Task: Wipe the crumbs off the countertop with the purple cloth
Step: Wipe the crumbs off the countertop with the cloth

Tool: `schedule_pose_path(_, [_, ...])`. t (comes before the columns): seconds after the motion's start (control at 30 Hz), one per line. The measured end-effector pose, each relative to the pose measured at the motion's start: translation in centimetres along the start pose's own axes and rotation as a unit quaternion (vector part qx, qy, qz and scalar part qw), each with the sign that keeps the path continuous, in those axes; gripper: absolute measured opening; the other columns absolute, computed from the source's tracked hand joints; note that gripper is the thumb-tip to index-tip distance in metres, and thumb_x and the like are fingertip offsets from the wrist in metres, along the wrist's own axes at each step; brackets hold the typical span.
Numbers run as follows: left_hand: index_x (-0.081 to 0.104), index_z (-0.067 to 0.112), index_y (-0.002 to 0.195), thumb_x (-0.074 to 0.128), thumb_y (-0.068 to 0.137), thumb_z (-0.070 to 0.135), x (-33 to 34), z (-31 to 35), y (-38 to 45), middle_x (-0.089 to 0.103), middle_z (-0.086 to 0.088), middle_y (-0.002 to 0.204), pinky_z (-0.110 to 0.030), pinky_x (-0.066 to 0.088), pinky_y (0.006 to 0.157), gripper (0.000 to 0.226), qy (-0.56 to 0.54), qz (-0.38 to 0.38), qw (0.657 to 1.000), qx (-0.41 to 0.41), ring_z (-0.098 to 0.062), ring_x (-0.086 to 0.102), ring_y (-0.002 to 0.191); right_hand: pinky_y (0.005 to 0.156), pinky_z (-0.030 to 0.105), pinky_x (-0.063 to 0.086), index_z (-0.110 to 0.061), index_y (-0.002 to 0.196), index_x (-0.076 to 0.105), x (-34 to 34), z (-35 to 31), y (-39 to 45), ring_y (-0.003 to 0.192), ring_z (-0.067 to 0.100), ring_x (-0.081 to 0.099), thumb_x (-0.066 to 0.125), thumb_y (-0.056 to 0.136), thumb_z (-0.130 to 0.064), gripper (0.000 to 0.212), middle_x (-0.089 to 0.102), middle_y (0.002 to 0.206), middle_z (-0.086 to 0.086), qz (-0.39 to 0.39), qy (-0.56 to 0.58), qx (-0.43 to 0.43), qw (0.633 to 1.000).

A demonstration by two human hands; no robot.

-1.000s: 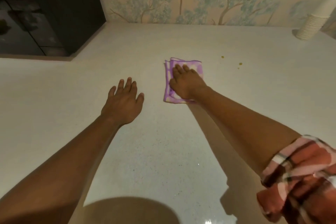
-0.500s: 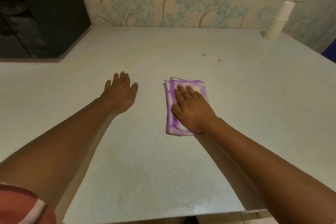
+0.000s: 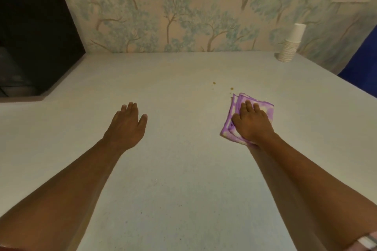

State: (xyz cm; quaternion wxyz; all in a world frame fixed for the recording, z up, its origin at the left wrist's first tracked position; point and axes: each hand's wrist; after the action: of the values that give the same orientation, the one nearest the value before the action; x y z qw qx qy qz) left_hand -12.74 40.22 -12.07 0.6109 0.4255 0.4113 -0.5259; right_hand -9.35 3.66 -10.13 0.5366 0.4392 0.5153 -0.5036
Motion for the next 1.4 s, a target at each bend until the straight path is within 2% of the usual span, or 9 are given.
schedule_pose_path(0.17, [0.015,0.003,0.153,0.023,0.101,0.046,1.0,-0.8,0.5,0.020,-0.016,0.161,-0.043,0.013,0.121,0.068,0.013,0.005,1.000,0.002,-0.034,0.012,0.150,0.118,0.057,0.029,0.004,0.137,0.049,-0.4,3.5,5.0,0.147,0.050,0.026,0.025,0.106,-0.030,0.052,0.029,0.156,0.037,-0.001,-0.039,-0.013,0.999])
schedule_pose_path(0.37, [0.014,0.008,0.155,0.023,0.101,0.047,1.2,-0.9,0.8,0.015,-0.010,0.164,-0.039,0.009,0.122,0.067,0.025,0.011,1.000,0.006,-0.027,0.008,0.151,0.110,0.054,0.039,0.004,0.139,0.048,-1.4,4.2,11.1,0.141,0.045,0.037,0.026,0.105,-0.029,0.052,0.040,0.149,0.032,0.007,-0.029,0.002,1.000])
schedule_pose_path(0.6, [0.013,0.010,0.155,0.023,0.101,0.045,1.1,-0.9,0.6,0.013,-0.007,0.164,-0.036,0.007,0.121,0.066,0.022,0.007,1.000,0.000,-0.024,0.006,0.152,0.113,0.051,0.036,0.001,0.139,0.049,-1.0,3.3,14.2,0.143,0.040,0.035,0.029,0.104,-0.024,0.048,0.041,0.149,0.026,0.011,0.118,-0.004,0.993])
schedule_pose_path(0.67, [0.013,0.010,0.155,0.023,0.101,0.045,1.1,-0.9,0.7,0.013,-0.007,0.164,-0.036,0.007,0.121,0.065,0.025,0.002,1.000,-0.001,-0.024,0.007,0.152,0.118,0.051,0.030,-0.002,0.148,0.039,-1.5,2.2,14.1,0.147,0.037,0.031,0.033,0.102,-0.027,0.052,0.033,0.158,0.021,0.033,0.115,0.008,0.993])
schedule_pose_path(0.8, [0.014,0.009,0.155,0.024,0.101,0.042,1.1,-1.0,0.7,0.013,-0.008,0.164,-0.036,0.007,0.121,0.064,0.023,0.004,1.000,0.002,-0.026,0.007,0.151,0.122,0.050,0.026,-0.003,0.152,0.034,-0.8,-0.7,11.1,0.150,0.038,0.028,0.036,0.102,-0.027,0.055,0.029,0.162,0.020,0.041,0.129,-0.074,0.988])
schedule_pose_path(0.93, [0.013,0.009,0.155,0.025,0.102,0.040,1.1,-1.0,0.5,0.011,-0.008,0.164,-0.035,0.005,0.120,0.063,0.018,0.002,1.000,0.005,-0.025,0.005,0.151,0.121,0.051,0.028,0.005,0.152,0.028,0.7,1.2,8.5,0.151,0.041,0.025,0.024,0.105,-0.034,0.061,0.023,0.163,0.025,0.030,0.036,-0.091,0.995])
schedule_pose_path(1.1, [0.010,0.010,0.156,0.023,0.101,0.043,1.1,-0.8,0.4,0.010,-0.007,0.164,-0.033,0.003,0.119,0.064,0.017,0.003,1.000,0.002,-0.023,0.004,0.152,0.115,0.054,0.034,0.004,0.145,0.042,-0.2,3.1,12.2,0.146,0.044,0.031,0.028,0.105,-0.031,0.055,0.032,0.157,0.030,0.022,0.017,-0.012,1.000])
schedule_pose_path(1.2, [0.012,0.011,0.155,0.024,0.101,0.043,1.1,-0.9,0.6,0.011,-0.007,0.164,-0.035,0.005,0.120,0.064,0.023,0.009,1.000,0.003,-0.024,0.005,0.152,0.116,0.052,0.032,-0.002,0.146,0.042,-1.0,1.8,14.4,0.144,0.040,0.034,0.036,0.101,-0.026,0.051,0.035,0.156,0.023,0.036,0.074,0.030,0.996])
schedule_pose_path(1.4, [0.009,0.012,0.156,0.022,0.101,0.044,1.3,-1.2,0.6,0.007,-0.004,0.165,-0.034,0.003,0.121,0.065,0.029,-0.002,1.000,0.001,-0.022,0.002,0.152,0.111,0.049,0.038,-0.004,0.138,0.051,-2.2,-2.1,15.9,0.138,0.037,0.041,0.035,0.101,-0.025,0.045,0.044,0.148,0.022,0.037,0.078,-0.055,0.995])
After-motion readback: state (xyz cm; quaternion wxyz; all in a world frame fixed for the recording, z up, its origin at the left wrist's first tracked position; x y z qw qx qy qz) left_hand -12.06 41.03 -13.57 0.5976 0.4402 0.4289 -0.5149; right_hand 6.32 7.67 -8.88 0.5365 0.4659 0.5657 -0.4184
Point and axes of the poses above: each hand's wrist, its own y-axis towards the middle knuckle, its own x-axis out of the palm, z = x × y
